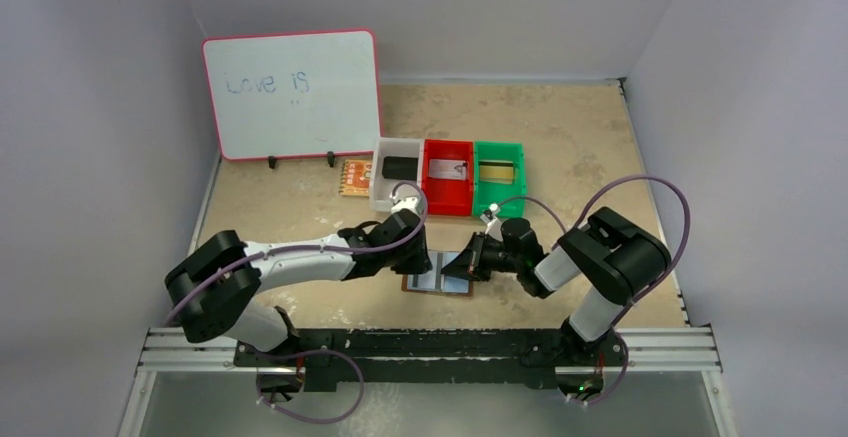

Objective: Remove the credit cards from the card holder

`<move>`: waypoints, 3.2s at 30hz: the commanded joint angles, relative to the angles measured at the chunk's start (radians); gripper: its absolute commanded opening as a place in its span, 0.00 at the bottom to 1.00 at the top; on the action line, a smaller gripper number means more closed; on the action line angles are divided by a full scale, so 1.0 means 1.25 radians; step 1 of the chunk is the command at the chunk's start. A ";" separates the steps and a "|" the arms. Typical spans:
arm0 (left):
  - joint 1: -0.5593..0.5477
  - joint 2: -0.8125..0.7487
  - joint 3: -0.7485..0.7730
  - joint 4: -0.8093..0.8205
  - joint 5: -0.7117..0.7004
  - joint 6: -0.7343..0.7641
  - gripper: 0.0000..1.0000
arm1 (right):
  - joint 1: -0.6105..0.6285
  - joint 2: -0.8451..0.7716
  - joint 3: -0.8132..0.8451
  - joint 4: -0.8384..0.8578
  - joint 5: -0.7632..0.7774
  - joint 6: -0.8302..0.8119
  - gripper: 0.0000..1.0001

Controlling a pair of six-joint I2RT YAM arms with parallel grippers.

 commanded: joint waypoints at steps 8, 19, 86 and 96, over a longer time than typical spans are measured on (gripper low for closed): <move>-0.004 0.078 0.001 -0.068 -0.063 -0.004 0.16 | -0.003 -0.006 -0.012 -0.004 0.007 0.002 0.00; -0.008 0.093 -0.030 -0.097 -0.112 -0.007 0.13 | -0.008 -0.061 -0.014 -0.069 0.025 -0.010 0.00; -0.036 0.072 0.004 -0.095 -0.124 -0.014 0.10 | -0.025 -0.487 -0.001 -0.500 0.266 -0.062 0.00; -0.036 0.044 0.011 -0.087 -0.120 -0.018 0.15 | -0.026 -0.475 -0.008 -0.441 0.210 -0.096 0.00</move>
